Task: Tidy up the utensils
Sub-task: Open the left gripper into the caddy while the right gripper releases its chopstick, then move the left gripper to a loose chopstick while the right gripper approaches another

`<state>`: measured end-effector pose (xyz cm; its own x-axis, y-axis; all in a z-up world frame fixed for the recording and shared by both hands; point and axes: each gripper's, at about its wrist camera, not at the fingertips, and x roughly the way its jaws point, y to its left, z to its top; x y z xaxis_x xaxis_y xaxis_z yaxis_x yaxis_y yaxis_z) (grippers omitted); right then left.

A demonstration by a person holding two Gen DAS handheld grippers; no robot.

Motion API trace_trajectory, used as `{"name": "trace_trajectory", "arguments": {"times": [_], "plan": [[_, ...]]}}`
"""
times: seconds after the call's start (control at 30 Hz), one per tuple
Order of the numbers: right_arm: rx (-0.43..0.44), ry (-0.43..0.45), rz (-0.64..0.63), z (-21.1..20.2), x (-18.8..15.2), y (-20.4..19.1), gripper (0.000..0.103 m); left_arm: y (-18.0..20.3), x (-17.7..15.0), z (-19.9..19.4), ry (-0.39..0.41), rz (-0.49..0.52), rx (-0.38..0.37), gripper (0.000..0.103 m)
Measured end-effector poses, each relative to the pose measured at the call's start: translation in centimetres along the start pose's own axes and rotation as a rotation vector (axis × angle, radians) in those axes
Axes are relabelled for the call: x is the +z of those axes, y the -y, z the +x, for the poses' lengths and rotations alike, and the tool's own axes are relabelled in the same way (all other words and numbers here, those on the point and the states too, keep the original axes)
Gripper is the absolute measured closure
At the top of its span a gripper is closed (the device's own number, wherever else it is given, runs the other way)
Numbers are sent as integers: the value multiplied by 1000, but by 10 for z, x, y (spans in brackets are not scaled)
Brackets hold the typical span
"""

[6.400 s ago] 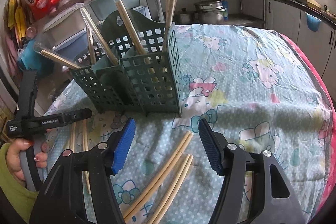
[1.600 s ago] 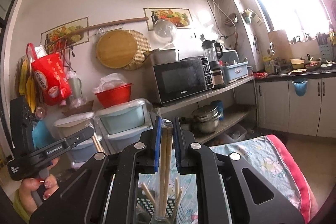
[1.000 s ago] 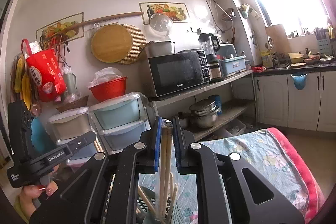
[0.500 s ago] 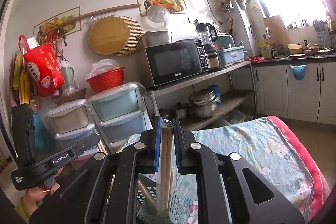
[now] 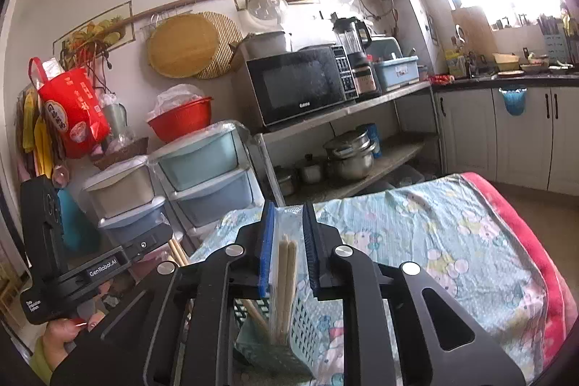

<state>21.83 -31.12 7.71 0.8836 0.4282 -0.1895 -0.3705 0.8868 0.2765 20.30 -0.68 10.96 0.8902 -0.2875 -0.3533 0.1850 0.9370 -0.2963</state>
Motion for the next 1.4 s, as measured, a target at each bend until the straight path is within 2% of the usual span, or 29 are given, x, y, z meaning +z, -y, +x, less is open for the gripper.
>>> {"name": "trace_trajectory", "arguments": {"times": [0.17,0.23,0.33,0.4,0.57,0.7,0.9,1.0,1.4], "plan": [[-6,-25,0,-1,-7,3,84,0,-8,-1,-23,-3,-2,99],[-6,-30,2,-3,-9,4,82,-1,-11,-1,-31,-9,-2,94],[-7,-39,2,-6,-11,6,78,-2,-15,-3,-40,-16,-1,85],[-6,-46,1,-8,-12,7,76,-1,-17,-6,-43,-16,-3,72],[-6,-71,1,-12,-17,9,65,-1,-22,-12,-44,-19,-3,51],[-6,-88,5,-16,-21,11,60,-2,-26,-16,-55,-30,-12,41],[-3,-126,9,-22,-31,15,52,-1,-35,-24,-63,-20,-15,18],[0,-151,9,-24,-37,17,49,-1,-39,-29,-64,-20,-22,11],[1,-243,5,-27,-62,21,42,-1,-54,-43,-77,-7,-14,11]]}}
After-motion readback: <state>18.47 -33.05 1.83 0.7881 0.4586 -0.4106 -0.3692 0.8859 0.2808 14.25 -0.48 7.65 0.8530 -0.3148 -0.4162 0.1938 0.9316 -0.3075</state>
